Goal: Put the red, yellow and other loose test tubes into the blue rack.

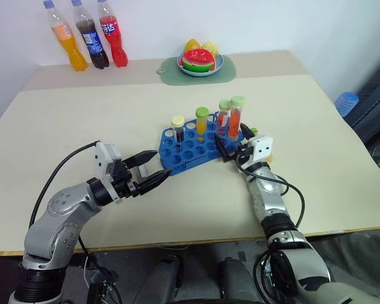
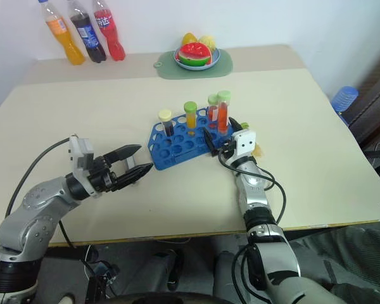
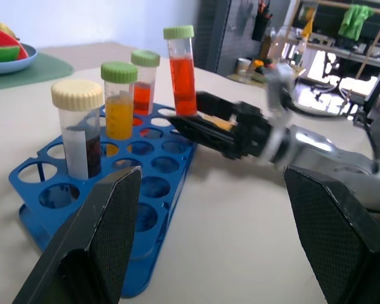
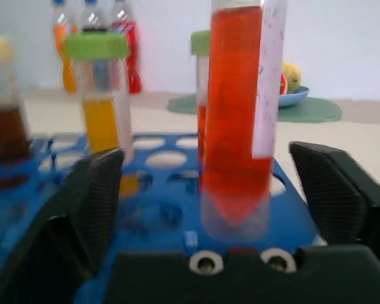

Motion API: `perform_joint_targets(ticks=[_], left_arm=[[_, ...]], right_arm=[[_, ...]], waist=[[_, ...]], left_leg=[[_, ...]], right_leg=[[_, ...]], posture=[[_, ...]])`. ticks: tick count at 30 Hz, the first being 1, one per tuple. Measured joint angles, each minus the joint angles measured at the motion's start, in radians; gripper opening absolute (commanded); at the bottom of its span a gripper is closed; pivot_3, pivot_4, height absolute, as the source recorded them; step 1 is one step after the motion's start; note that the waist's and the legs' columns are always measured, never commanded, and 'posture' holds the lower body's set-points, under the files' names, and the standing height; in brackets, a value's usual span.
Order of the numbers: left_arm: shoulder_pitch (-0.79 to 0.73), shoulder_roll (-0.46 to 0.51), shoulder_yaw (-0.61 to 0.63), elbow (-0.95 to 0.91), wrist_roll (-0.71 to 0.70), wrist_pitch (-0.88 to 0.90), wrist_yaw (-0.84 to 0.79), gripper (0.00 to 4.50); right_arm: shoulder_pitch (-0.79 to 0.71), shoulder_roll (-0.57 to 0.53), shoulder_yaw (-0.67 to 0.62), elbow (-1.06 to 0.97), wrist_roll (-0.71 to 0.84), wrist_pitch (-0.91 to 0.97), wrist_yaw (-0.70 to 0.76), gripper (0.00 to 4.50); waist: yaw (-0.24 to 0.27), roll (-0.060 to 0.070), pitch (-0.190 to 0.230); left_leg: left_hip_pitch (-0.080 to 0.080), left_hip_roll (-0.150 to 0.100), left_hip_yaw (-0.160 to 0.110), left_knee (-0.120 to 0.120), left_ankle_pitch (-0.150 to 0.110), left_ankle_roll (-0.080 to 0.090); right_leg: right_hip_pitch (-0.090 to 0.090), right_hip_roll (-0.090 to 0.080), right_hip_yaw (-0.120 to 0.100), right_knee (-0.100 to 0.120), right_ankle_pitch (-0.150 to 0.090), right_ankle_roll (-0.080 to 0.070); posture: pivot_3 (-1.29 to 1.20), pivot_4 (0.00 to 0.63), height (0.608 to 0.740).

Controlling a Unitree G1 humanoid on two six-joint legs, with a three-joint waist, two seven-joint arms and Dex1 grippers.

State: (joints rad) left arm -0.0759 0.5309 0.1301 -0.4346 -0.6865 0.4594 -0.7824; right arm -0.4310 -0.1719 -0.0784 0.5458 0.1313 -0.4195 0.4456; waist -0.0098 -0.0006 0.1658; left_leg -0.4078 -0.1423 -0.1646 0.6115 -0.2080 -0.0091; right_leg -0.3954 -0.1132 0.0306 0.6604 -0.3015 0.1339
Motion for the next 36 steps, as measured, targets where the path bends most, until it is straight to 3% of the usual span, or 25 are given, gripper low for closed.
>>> perform_joint_targets(ticks=[5,10,15,23,26,31,32,36], left_arm=[[-0.013,-0.016,-0.007,0.009,-0.002,0.006,-0.005,3.70],[-0.026,-0.035,-0.039,0.055,0.003,-0.002,-0.028,3.70],[-0.038,-0.042,-0.048,0.064,0.012,-0.015,-0.041,3.70],[-0.014,-0.018,-0.058,0.015,0.042,-0.024,-0.046,3.70],[0.005,-0.003,-0.060,-0.021,0.046,-0.037,-0.056,3.70],[0.039,0.020,-0.057,-0.025,0.050,-0.076,-0.091,3.70],[0.042,0.023,-0.053,-0.012,0.053,-0.091,-0.102,3.70],[0.055,0.029,-0.029,0.041,0.067,-0.137,-0.131,3.70]], right_arm=[[0.183,-0.110,0.024,-0.412,0.041,0.272,0.045,4.47],[0.167,-0.218,0.020,-0.641,0.171,0.690,0.066,4.47],[-0.019,-0.277,0.005,-0.618,0.287,0.976,0.111,4.47],[-0.213,-0.311,0.013,-0.341,0.279,1.021,0.225,4.47],[-0.264,-0.312,0.023,-0.253,0.261,0.996,0.260,3.62],[-0.304,-0.311,0.025,-0.188,0.243,0.961,0.307,1.02],[-0.305,-0.310,0.029,-0.188,0.238,0.950,0.316,0.73],[-0.299,-0.311,0.044,-0.192,0.209,0.906,0.332,0.70]], waist=[[-0.004,0.000,0.000],[-0.002,0.000,0.001],[-0.002,0.000,0.001],[-0.003,0.000,0.001],[-0.004,0.000,0.001],[-0.004,0.000,0.001],[-0.003,0.000,0.001],[-0.003,0.000,0.001]], left_leg=[[-0.001,0.001,0.001,-0.001,0.000,0.000],[-0.001,0.001,0.001,-0.001,0.000,0.000],[-0.002,0.001,0.000,-0.001,-0.001,0.001],[-0.003,0.001,0.000,-0.002,-0.002,0.003],[-0.003,0.001,0.000,-0.002,-0.002,0.003],[-0.003,0.001,0.000,-0.002,-0.002,0.003],[-0.003,0.001,0.000,-0.002,-0.002,0.003],[-0.003,0.001,0.000,-0.002,-0.002,0.003]], right_leg=[[0.000,0.000,0.000,0.000,0.000,-0.001],[0.002,-0.003,0.000,0.000,-0.001,-0.001],[0.002,-0.004,-0.002,-0.003,-0.001,-0.001],[0.004,-0.004,-0.004,-0.008,0.000,-0.001],[0.004,-0.004,-0.004,-0.008,0.000,-0.001],[0.004,-0.004,-0.004,-0.008,0.000,-0.001],[0.004,-0.004,-0.004,-0.008,0.000,-0.001],[0.004,-0.004,-0.004,-0.008,0.000,-0.001]], posture=[[0.00,0.150,0.740],[0.00,0.150,0.740],[0.00,0.150,0.740],[0.00,0.150,0.740],[0.00,0.150,0.740],[0.00,0.150,0.740],[0.00,0.150,0.740],[0.00,0.150,0.740]])
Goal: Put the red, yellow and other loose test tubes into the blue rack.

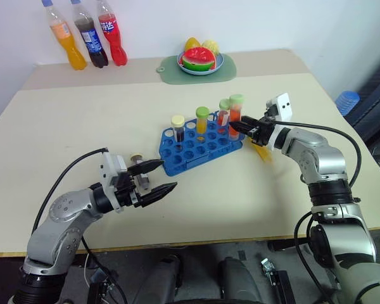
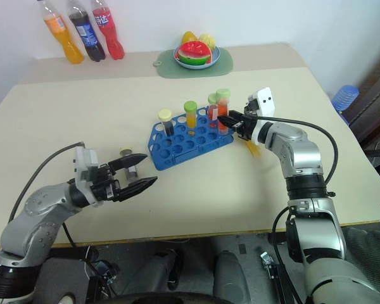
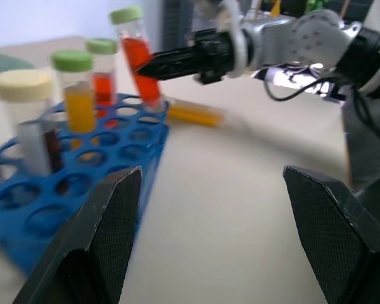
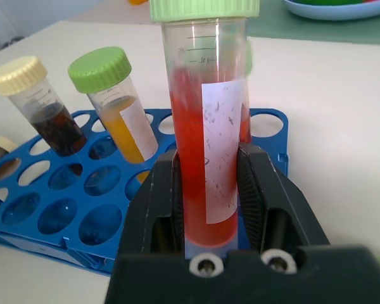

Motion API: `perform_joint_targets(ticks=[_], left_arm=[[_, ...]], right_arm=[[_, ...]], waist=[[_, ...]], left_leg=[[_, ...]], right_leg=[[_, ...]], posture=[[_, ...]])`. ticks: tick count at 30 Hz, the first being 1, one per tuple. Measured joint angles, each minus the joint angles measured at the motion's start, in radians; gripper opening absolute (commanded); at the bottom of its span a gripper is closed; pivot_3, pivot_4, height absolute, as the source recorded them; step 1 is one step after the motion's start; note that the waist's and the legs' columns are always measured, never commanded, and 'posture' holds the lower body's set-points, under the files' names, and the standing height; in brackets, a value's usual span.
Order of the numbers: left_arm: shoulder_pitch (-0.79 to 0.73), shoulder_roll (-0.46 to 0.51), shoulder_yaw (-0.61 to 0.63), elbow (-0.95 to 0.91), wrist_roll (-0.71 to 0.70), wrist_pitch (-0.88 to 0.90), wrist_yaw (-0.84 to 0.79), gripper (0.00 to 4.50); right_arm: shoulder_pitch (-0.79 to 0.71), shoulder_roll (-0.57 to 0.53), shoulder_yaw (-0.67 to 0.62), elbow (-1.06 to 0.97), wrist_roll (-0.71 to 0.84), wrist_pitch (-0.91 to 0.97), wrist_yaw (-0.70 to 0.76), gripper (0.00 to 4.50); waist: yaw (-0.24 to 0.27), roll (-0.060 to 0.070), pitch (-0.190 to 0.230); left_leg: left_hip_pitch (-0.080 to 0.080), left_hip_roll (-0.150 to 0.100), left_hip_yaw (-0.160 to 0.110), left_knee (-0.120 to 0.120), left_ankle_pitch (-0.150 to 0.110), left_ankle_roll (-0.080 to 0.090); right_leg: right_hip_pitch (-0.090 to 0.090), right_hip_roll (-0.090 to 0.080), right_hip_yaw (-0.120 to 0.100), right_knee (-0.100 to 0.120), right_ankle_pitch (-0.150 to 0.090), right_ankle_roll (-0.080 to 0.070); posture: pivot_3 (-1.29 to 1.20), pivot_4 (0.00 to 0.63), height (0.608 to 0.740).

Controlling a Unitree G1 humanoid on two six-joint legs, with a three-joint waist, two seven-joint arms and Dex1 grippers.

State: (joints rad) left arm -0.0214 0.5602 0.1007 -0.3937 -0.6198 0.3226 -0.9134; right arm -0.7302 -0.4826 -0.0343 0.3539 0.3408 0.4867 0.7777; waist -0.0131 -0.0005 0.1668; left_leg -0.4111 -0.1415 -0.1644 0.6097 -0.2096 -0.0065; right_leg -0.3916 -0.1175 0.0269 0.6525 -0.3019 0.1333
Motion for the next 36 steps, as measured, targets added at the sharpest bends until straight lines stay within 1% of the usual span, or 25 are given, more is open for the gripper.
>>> perform_joint_targets(ticks=[6,9,12,15,17,18,19,20,21,23,26,27,29,31,34,36], left_arm=[[0.019,-0.008,0.000,0.069,0.011,-0.068,-0.047,3.70],[0.022,-0.009,0.000,0.097,0.016,-0.093,-0.068,3.70],[0.025,-0.010,0.000,0.122,0.020,-0.114,-0.086,3.70],[0.025,-0.011,0.000,0.142,0.022,-0.128,-0.098,3.70],[0.024,-0.012,0.000,0.149,0.022,-0.136,-0.107,3.70],[0.024,-0.014,0.000,0.150,0.022,-0.138,-0.109,3.70],[0.024,-0.014,0.000,0.152,0.022,-0.139,-0.110,3.70],[0.023,-0.015,0.000,0.155,0.022,-0.140,-0.110,3.70],[0.022,-0.015,0.000,0.157,0.022,-0.140,-0.111,3.70],[0.018,-0.015,-0.001,0.157,0.022,-0.140,-0.114,3.70],[0.017,-0.017,-0.001,0.161,0.022,-0.141,-0.117,3.70],[0.015,-0.021,-0.002,0.162,0.022,-0.142,-0.117,3.70],[0.017,-0.024,-0.005,0.167,0.023,-0.143,-0.116,3.70],[0.017,-0.032,-0.006,0.177,0.024,-0.145,-0.116,3.70],[0.016,-0.042,-0.009,0.180,0.029,-0.151,-0.116,3.70],[0.012,-0.044,-0.010,0.182,0.031,-0.153,-0.116,3.70]], right_arm=[[0.089,0.005,0.004,-0.090,-0.025,-0.074,-0.013,0.70],[0.144,0.026,0.002,-0.135,-0.034,-0.118,-0.037,0.70],[0.197,0.051,0.002,-0.156,-0.051,-0.189,-0.067,0.70],[0.239,0.089,0.002,-0.149,-0.088,-0.302,-0.106,0.70],[0.244,0.100,0.002,-0.131,-0.100,-0.343,-0.114,1.76],[0.246,0.102,0.002,-0.123,-0.107,-0.362,-0.119,2.20],[0.248,0.104,0.004,-0.116,-0.119,-0.381,-0.124,2.73],[0.250,0.104,0.007,-0.113,-0.130,-0.394,-0.129,3.15],[0.251,0.104,0.011,-0.113,-0.146,-0.402,-0.142,3.67],[0.253,0.088,0.011,-0.123,-0.162,-0.394,-0.156,3.67],[0.267,0.015,0.007,-0.213,-0.160,-0.303,-0.144,3.67],[0.289,-0.029,0.005,-0.274,-0.158,-0.239,-0.138,3.67],[0.342,-0.136,-0.017,-0.395,-0.125,-0.066,-0.110,3.67],[0.356,-0.216,-0.053,-0.481,-0.057,0.133,-0.081,3.67],[0.328,-0.280,-0.078,-0.544,0.013,0.358,-0.074,3.67],[0.251,-0.312,-0.065,-0.520,0.040,0.495,-0.067,3.67]], waist=[[0.001,0.000,0.000],[0.001,0.000,0.000],[-0.001,0.000,0.000],[-0.001,0.000,0.000],[-0.001,0.000,0.000],[-0.001,0.000,0.000],[-0.001,0.000,0.000],[-0.001,0.000,0.000],[-0.001,0.000,0.000],[0.000,0.000,0.000],[0.005,0.000,0.000],[0.008,0.000,0.000],[0.016,0.000,0.000],[0.017,0.001,0.000],[0.014,0.001,0.000],[0.014,0.001,0.001]], left_leg=[[0.000,0.000,0.000,0.000,0.000,0.000],[0.000,0.000,0.000,-0.001,0.000,0.000],[0.000,0.000,0.000,-0.001,0.000,0.000],[0.000,0.000,0.000,-0.001,0.000,0.000],[0.000,0.000,0.000,-0.001,0.000,0.000],[0.000,0.000,0.000,-0.001,0.000,0.000],[0.000,0.000,0.000,-0.001,0.000,0.000],[0.000,0.000,0.000,-0.001,0.000,0.000],[0.000,0.000,0.000,-0.001,0.000,0.000],[0.000,0.000,0.000,-0.001,0.000,0.000],[0.000,0.000,0.000,0.000,0.000,0.000],[0.000,-0.001,-0.001,0.000,0.000,0.000],[0.000,-0.001,-0.001,0.000,0.000,0.001],[-0.001,0.000,0.000,0.001,-0.001,0.001],[-0.001,0.001,0.000,0.001,-0.001,0.001],[-0.001,0.001,0.001,0.001,-0.001,0.001]], right_leg=[[0.000,0.000,0.000,0.000,0.000,0.000],[0.000,0.000,0.000,0.000,0.000,0.000],[-0.001,0.000,0.000,0.000,0.000,0.000],[-0.001,0.000,0.000,0.000,0.000,0.000],[-0.001,0.000,0.000,0.000,0.000,0.000],[-0.001,0.000,0.000,0.000,0.000,0.000],[-0.002,0.000,0.000,0.000,0.000,0.000],[-0.002,0.001,0.000,0.000,0.000,0.000],[-0.003,0.000,0.000,0.000,0.000,0.000],[-0.003,0.000,0.000,0.000,0.000,0.000],[-0.003,0.000,0.000,0.000,0.000,0.000],[-0.003,0.000,0.000,0.000,0.000,0.000],[-0.003,0.000,0.000,-0.001,0.000,0.000],[0.000,-0.001,0.000,-0.001,0.000,0.000],[0.000,0.000,0.000,-0.001,0.000,-0.001],[0.000,-0.001,0.000,-0.002,0.000,-0.001]], posture=[[0.00,0.150,0.740],[0.00,0.150,0.740],[0.00,0.150,0.740],[0.00,0.150,0.740],[0.00,0.150,0.740],[0.00,0.150,0.740],[0.00,0.150,0.740],[0.00,0.150,0.740],[0.00,0.150,0.740],[0.00,0.150,0.740],[0.00,0.150,0.740],[0.00,0.150,0.740],[0.00,0.150,0.740],[0.00,0.150,0.740],[0.00,0.150,0.740],[0.00,0.150,0.740]])
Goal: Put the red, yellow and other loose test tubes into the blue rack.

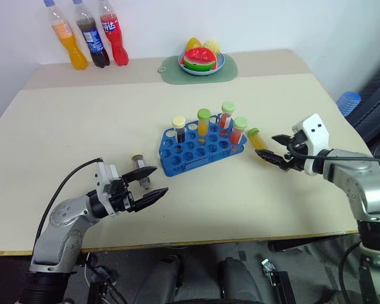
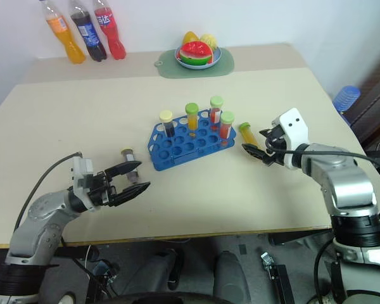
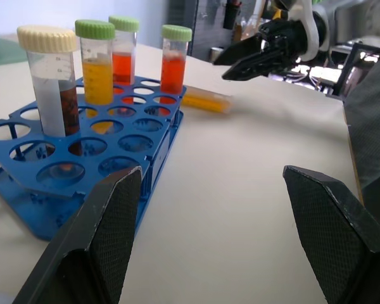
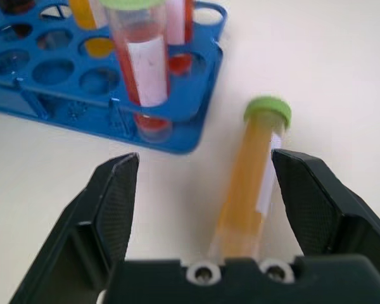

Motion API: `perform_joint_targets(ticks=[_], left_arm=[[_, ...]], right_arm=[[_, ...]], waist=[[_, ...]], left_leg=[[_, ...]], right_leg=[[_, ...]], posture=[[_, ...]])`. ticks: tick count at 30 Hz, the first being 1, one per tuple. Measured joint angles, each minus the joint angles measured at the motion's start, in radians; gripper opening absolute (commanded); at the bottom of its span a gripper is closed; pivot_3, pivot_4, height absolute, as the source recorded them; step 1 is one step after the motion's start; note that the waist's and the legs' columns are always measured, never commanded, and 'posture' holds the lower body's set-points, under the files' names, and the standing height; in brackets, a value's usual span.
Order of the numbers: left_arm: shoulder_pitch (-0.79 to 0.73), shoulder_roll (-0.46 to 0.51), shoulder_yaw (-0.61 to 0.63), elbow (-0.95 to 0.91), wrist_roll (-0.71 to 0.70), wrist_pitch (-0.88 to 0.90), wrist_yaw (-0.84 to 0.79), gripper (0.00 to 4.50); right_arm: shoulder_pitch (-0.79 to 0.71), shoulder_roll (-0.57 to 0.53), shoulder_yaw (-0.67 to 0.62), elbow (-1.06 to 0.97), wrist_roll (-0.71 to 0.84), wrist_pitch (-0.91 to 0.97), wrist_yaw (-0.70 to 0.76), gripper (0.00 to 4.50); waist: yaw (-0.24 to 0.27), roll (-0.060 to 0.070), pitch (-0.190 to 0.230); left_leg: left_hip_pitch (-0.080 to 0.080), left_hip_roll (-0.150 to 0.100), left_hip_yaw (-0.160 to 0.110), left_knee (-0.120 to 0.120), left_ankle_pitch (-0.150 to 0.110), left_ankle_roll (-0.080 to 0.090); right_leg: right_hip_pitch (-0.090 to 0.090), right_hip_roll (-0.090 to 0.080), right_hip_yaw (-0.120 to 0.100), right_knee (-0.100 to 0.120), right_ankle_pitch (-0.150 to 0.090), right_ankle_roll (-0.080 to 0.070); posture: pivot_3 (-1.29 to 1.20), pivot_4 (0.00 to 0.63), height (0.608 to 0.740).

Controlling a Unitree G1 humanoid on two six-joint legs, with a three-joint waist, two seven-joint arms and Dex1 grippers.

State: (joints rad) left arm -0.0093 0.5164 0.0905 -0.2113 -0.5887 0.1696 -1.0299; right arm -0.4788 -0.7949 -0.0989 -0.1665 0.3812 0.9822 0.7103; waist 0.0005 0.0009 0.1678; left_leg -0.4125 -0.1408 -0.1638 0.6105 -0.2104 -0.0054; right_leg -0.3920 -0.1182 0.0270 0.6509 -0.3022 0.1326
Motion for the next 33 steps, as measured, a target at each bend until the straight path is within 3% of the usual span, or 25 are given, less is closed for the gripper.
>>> perform_joint_targets(ticks=[3,7,14,20,23,27,33], left_arm=[[-0.009,-0.006,-0.009,0.003,0.001,0.000,-0.001,3.70],[-0.018,-0.008,-0.027,0.001,0.003,0.003,0.004,3.70],[0.039,-0.006,-0.024,-0.072,-0.002,0.028,0.046,3.70],[0.094,-0.005,-0.017,-0.145,-0.011,0.055,0.095,3.70],[0.110,-0.005,-0.017,-0.174,-0.012,0.065,0.118,3.70],[0.116,-0.005,-0.018,-0.191,-0.013,0.077,0.132,3.70],[0.098,-0.005,-0.021,-0.193,-0.013,0.089,0.139,3.70]], right_arm=[[-0.160,-0.011,0.017,0.126,0.004,0.134,-0.014,3.67],[-0.316,-0.001,0.115,0.344,-0.037,0.162,-0.005,3.67],[-0.482,0.057,0.313,0.739,-0.168,0.032,0.090,3.67],[-0.581,0.106,0.367,0.987,-0.276,-0.141,0.152,3.67],[-0.612,0.135,0.376,1.070,-0.332,-0.220,0.161,2.76],[-0.640,0.151,0.388,1.142,-0.401,-0.301,0.178,0.84],[-0.627,0.128,0.415,1.143,-0.483,-0.418,0.243,0.82]], waist=[[0.003,0.000,0.000],[0.004,0.000,0.000],[-0.008,0.000,0.000],[-0.016,0.000,0.000],[-0.020,-0.001,0.000],[-0.021,-0.001,-0.001],[-0.017,-0.001,-0.001]], left_leg=[[-0.001,0.000,0.000,0.000,0.000,0.000],[-0.005,0.000,0.000,0.000,0.000,0.001],[-0.010,-0.001,0.000,0.001,0.001,-0.002],[-0.009,-0.001,0.000,0.002,0.001,-0.001],[-0.008,-0.001,0.000,0.002,0.001,-0.001],[-0.007,0.000,0.000,0.002,0.001,-0.001],[-0.007,-0.001,0.000,0.002,0.001,-0.001]], right_leg=[[0.000,0.000,-0.001,-0.001,0.000,0.000],[-0.003,0.000,-0.001,-0.002,0.000,0.001],[-0.007,0.000,-0.001,-0.001,0.001,0.001],[-0.007,0.000,-0.001,-0.001,0.001,0.001],[-0.007,0.001,-0.001,0.000,0.001,0.001],[-0.006,0.001,-0.001,0.000,0.001,0.001],[-0.006,0.001,-0.001,0.001,0.001,0.001]], posture=[[0.00,0.150,0.740],[0.00,0.150,0.740],[0.00,0.150,0.740],[0.00,0.150,0.740],[0.00,0.150,0.740],[0.00,0.150,0.740],[0.00,0.150,0.740]])
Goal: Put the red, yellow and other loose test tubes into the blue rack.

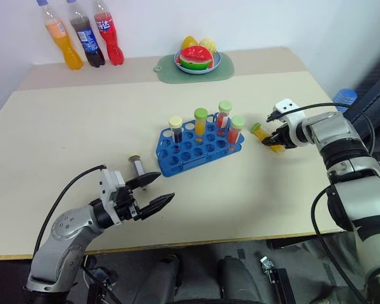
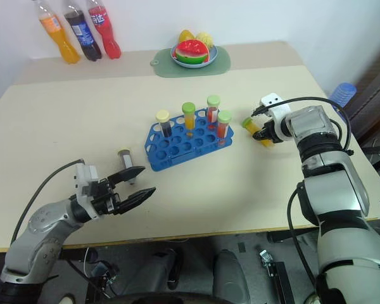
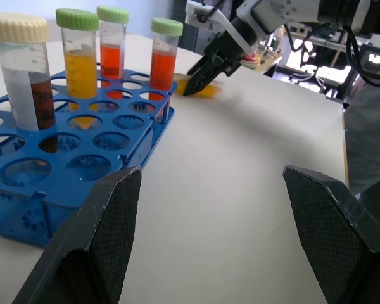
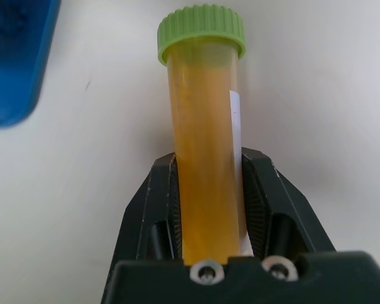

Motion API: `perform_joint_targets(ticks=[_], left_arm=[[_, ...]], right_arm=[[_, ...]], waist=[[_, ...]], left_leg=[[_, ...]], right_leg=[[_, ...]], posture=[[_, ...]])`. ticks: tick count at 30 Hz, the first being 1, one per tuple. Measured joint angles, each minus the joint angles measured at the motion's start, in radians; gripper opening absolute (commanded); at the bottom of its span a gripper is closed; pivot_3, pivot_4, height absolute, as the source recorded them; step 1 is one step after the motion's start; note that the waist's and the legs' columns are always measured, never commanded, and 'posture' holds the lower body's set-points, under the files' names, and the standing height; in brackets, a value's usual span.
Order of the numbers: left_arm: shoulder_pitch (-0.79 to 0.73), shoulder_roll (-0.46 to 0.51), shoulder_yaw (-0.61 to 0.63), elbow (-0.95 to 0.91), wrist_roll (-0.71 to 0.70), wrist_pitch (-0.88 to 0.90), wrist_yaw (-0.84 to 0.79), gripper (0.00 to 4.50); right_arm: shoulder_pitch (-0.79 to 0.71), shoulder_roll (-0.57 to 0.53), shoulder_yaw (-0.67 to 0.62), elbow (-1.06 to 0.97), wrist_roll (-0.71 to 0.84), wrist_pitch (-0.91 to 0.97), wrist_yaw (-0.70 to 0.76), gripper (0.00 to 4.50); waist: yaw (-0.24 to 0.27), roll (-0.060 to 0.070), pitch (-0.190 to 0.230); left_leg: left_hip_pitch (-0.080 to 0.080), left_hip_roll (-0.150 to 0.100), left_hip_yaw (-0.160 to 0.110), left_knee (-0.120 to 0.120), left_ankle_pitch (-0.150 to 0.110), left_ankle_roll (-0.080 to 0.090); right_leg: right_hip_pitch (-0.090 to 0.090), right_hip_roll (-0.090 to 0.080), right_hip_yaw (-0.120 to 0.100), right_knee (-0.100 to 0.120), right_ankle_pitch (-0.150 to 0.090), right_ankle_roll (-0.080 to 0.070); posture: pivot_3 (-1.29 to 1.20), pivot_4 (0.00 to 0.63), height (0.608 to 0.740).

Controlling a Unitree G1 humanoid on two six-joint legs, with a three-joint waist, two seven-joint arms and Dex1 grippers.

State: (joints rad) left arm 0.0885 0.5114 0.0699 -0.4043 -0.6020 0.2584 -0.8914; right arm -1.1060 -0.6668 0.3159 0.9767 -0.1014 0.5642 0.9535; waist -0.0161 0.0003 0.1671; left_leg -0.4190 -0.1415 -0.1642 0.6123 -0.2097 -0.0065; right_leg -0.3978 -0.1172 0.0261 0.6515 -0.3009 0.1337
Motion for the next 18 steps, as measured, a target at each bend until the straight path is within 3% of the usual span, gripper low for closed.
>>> perform_joint_targets(ticks=[2,6,10,13,15,18], left_arm=[[-0.018,0.000,-0.004,0.001,-0.001,0.002,0.000,3.70],[-0.020,0.003,0.000,0.012,-0.007,0.003,-0.004,3.70],[-0.044,0.018,-0.003,0.048,-0.008,0.002,-0.027,3.70],[-0.066,0.024,-0.007,0.067,-0.007,0.000,-0.046,3.70],[-0.088,0.027,-0.009,0.083,-0.007,0.000,-0.055,3.70],[-0.097,0.054,-0.007,0.090,0.005,-0.008,-0.078,3.70]], right_arm=[[0.066,-0.069,0.026,-0.079,-0.035,-0.108,0.027,0.82],[0.298,-0.340,0.026,-0.327,-0.083,-0.340,0.108,0.82],[0.641,-0.528,-0.144,-0.591,0.058,-0.463,0.258,0.82],[0.823,-0.462,-0.283,-0.780,0.243,-0.498,0.312,0.82],[0.852,-0.313,-0.338,-0.925,0.377,-0.470,0.267,0.82],[0.832,-0.127,-0.359,-1.096,0.515,-0.374,0.144,0.82]], waist=[[0.016,0.000,0.000],[0.056,0.001,0.001],[0.052,0.001,0.000],[0.019,0.001,0.001],[-0.009,0.001,0.001],[-0.010,0.002,0.001]], left_leg=[[0.000,-0.002,-0.002,0.001,0.000,0.000],[-0.004,-0.005,0.000,0.002,0.000,0.000],[-0.005,-0.002,0.000,0.002,-0.001,0.002],[-0.001,0.002,0.002,0.001,-0.001,0.001],[0.002,0.006,0.004,0.001,-0.001,0.001],[0.002,0.008,0.004,0.000,-0.001,0.001]], right_leg=[[-0.003,0.000,-0.002,-0.001,0.000,0.000],[-0.005,-0.002,-0.002,-0.002,0.000,0.001],[-0.001,-0.002,-0.001,-0.002,0.000,0.001],[0.000,0.000,0.000,-0.001,0.000,0.000],[0.001,0.002,0.000,0.000,0.001,-0.001],[0.001,0.003,0.000,0.001,0.001,-0.002]], posture=[[0.00,0.150,0.740],[0.00,0.150,0.740],[0.00,0.150,0.740],[0.00,0.150,0.740],[0.00,0.150,0.740],[0.00,0.150,0.740]])
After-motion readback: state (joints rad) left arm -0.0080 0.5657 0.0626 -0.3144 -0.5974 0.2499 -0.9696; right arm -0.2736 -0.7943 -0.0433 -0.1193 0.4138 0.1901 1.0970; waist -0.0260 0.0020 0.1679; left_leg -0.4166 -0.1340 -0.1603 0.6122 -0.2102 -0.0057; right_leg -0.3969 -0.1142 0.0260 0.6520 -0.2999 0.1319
